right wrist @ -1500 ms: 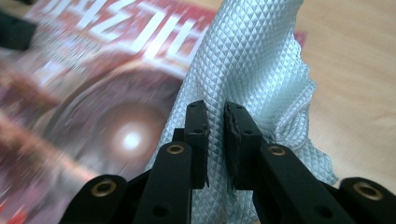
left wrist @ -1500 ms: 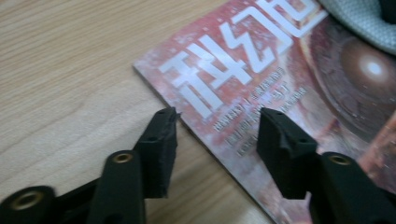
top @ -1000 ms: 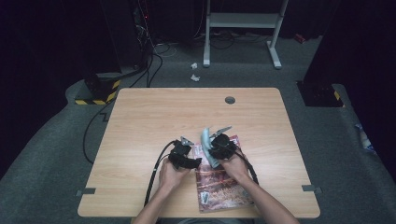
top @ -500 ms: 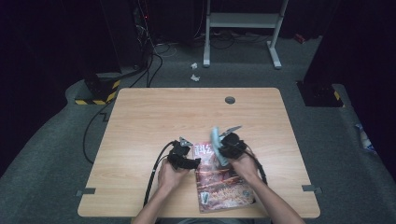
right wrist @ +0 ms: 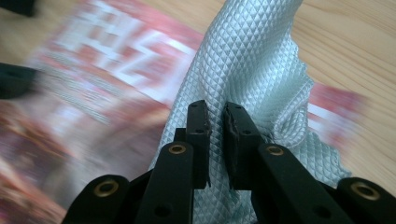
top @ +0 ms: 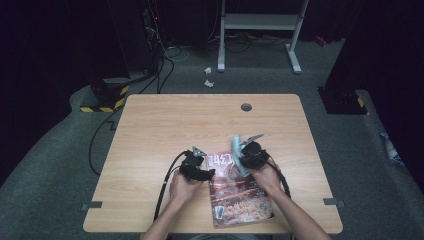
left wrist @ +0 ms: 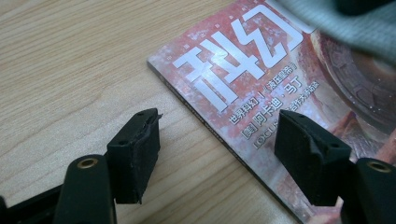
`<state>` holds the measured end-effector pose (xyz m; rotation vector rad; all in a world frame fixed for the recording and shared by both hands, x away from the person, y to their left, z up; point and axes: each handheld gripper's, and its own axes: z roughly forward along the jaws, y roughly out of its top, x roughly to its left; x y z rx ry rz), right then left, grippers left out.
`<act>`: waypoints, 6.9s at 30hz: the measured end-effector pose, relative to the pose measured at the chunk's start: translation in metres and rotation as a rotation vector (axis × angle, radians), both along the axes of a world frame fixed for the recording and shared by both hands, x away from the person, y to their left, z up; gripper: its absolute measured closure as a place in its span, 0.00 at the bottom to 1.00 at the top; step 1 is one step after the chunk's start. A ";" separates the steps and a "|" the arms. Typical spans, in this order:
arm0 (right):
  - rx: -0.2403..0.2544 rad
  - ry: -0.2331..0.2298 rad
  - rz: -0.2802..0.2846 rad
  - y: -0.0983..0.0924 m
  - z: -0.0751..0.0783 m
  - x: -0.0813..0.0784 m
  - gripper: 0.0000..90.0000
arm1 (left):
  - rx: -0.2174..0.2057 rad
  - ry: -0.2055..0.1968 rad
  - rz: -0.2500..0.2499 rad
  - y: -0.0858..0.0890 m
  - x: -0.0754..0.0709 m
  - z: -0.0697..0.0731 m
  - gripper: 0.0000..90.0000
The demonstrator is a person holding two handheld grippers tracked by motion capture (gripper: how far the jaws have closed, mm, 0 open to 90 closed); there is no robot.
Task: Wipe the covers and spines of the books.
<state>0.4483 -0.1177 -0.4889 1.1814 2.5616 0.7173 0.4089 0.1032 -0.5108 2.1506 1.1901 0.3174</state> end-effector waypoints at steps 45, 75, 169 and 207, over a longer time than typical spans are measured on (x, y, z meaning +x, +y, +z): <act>0.088 0.007 -0.102 -0.064 0.001 -0.011 0.88 | -0.027 0.000 0.004 -0.010 0.002 0.001 0.51; -0.023 0.014 0.072 0.053 0.001 0.019 0.91 | 0.009 0.006 0.000 -0.008 0.005 0.000 0.32; 0.118 0.052 -0.038 -0.077 -0.009 -0.058 0.62 | -0.005 0.012 -0.046 -0.020 -0.040 0.002 0.44; 0.110 0.058 -0.149 -0.052 -0.003 0.022 0.56 | -0.024 -0.022 0.045 -0.001 0.010 -0.002 0.40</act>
